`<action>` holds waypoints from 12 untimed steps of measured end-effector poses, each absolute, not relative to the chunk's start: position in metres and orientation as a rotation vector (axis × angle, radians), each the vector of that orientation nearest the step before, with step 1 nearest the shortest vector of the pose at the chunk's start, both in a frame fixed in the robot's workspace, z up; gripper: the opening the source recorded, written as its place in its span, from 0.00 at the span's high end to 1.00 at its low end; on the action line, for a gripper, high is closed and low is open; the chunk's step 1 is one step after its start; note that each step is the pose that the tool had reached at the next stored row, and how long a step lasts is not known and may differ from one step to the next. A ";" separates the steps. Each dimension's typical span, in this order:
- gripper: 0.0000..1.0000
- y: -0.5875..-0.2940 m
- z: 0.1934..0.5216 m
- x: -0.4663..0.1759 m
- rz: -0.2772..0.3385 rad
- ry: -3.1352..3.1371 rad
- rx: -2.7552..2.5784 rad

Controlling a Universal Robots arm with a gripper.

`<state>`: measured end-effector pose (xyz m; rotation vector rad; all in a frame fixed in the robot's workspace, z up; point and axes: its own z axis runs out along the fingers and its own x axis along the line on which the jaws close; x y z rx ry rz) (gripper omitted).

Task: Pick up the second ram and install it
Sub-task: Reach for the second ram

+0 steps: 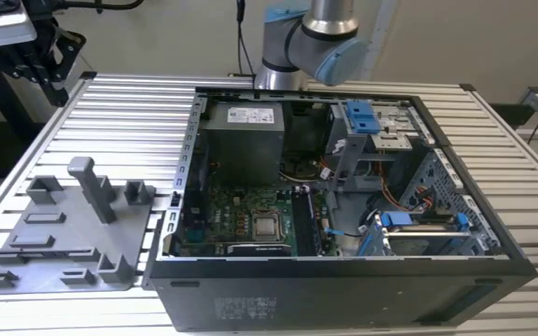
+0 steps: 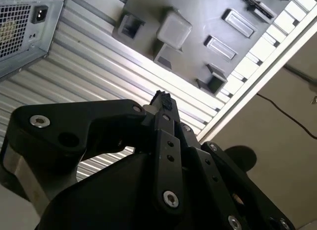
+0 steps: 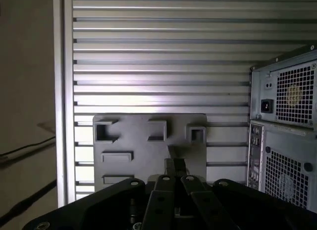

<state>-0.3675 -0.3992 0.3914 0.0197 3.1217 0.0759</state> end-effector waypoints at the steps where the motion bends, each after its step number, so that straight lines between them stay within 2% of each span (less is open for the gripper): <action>1: 0.89 -0.399 0.391 -0.370 0.076 3.122 0.020; 12: 0.89 -0.399 0.391 -0.399 0.076 3.122 0.020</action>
